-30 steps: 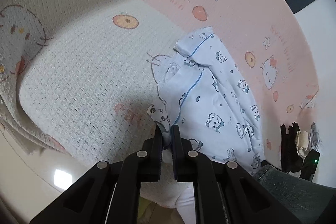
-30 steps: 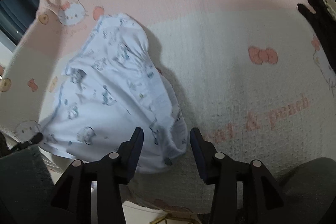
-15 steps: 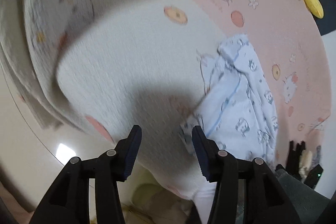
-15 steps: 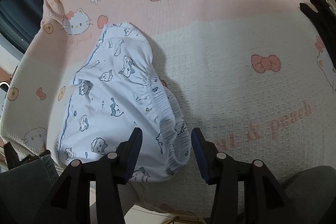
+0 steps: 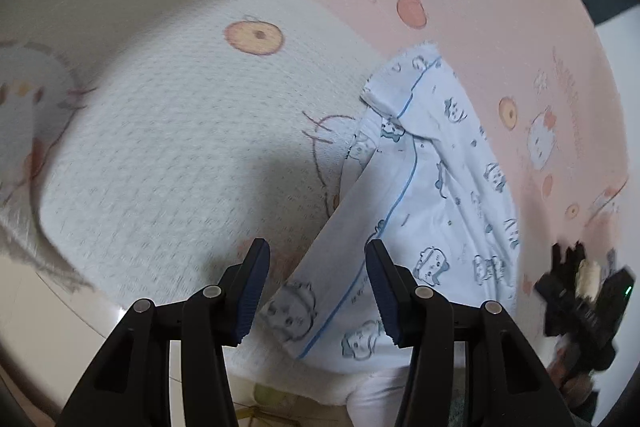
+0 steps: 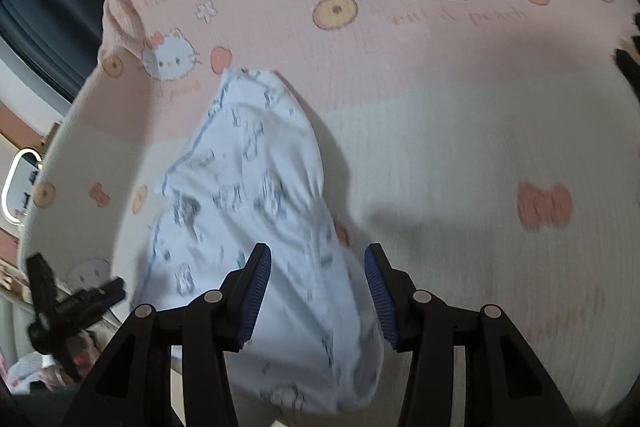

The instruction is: Fold clothes

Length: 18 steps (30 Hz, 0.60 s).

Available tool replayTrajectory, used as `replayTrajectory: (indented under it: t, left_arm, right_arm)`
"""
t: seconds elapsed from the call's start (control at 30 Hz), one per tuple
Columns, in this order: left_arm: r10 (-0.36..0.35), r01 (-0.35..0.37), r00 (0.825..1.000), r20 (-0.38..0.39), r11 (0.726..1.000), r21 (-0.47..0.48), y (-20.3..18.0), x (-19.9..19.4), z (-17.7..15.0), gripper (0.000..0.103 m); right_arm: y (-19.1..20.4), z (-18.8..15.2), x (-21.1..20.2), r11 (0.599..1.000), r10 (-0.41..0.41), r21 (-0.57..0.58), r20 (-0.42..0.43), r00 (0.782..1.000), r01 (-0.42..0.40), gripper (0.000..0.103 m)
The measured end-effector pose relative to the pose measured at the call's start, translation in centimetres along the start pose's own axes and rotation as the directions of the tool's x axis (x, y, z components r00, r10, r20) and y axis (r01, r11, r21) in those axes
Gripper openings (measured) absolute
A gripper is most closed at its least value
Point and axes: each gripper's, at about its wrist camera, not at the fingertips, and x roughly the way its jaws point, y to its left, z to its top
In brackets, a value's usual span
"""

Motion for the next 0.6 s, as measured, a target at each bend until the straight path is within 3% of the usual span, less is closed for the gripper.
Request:
replayTrajectory:
  t: [0.37,0.6]
  left_arm:
    - [-0.053,0.053,0.999,-0.011,0.999,0.013,-2.1,2.6,3.6,0.047]
    - [-0.067,0.076,0.992,-0.104,0.993,0.085,-4.7,5.4,5.0,0.047]
  right_arm:
    - [-3.5,2.2,4.3,0.974,0.191,0.139,-0.087,0.978,-0.178,0.050]
    - [-4.3,2.8,6.8,0.952,0.269,0.184,-0.116,0.956,-0.245,0.050]
